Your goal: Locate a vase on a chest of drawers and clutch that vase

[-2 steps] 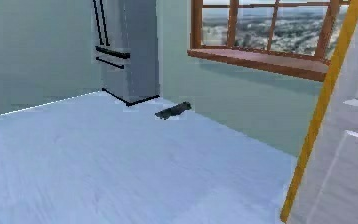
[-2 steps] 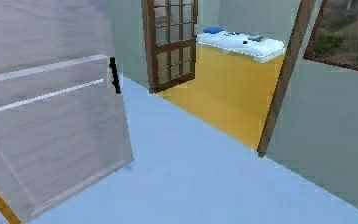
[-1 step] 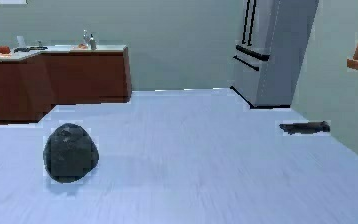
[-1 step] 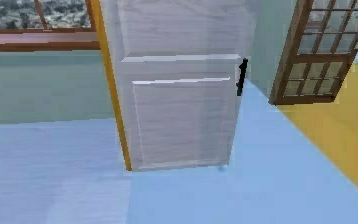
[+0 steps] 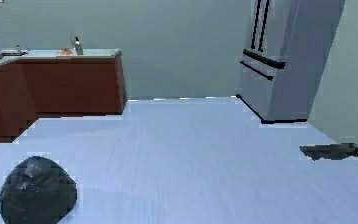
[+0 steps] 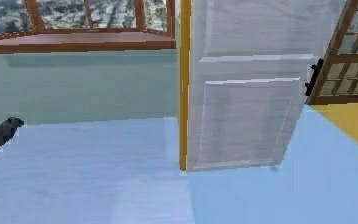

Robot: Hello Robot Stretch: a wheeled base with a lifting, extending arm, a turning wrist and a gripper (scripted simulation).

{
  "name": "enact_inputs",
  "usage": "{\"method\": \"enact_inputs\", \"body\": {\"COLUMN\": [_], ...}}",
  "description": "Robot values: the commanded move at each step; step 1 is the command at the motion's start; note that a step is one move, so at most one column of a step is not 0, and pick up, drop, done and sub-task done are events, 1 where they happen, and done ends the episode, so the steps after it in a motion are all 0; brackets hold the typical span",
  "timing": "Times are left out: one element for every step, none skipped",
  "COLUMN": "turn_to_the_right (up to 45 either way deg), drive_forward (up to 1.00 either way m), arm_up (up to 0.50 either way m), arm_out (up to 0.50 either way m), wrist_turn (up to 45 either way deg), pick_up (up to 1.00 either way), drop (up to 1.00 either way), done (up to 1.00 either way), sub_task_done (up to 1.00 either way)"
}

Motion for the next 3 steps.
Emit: {"method": "enact_inputs", "body": {"turn_to_the_right": [-45.0, -6.0, 0.0], "drive_forward": [0.00, 0.00, 0.35], "arm_up": [0.00, 0.00, 0.00], "arm_out": [0.00, 0.00, 0.00], "wrist_turn": [0.0, 0.0, 0.0], "pick_up": [0.00, 0.00, 0.00], "drop": [0.00, 0.00, 0.00], "done": [0.00, 0.00, 0.00], "sub_task_done": [0.00, 0.00, 0.00]}}
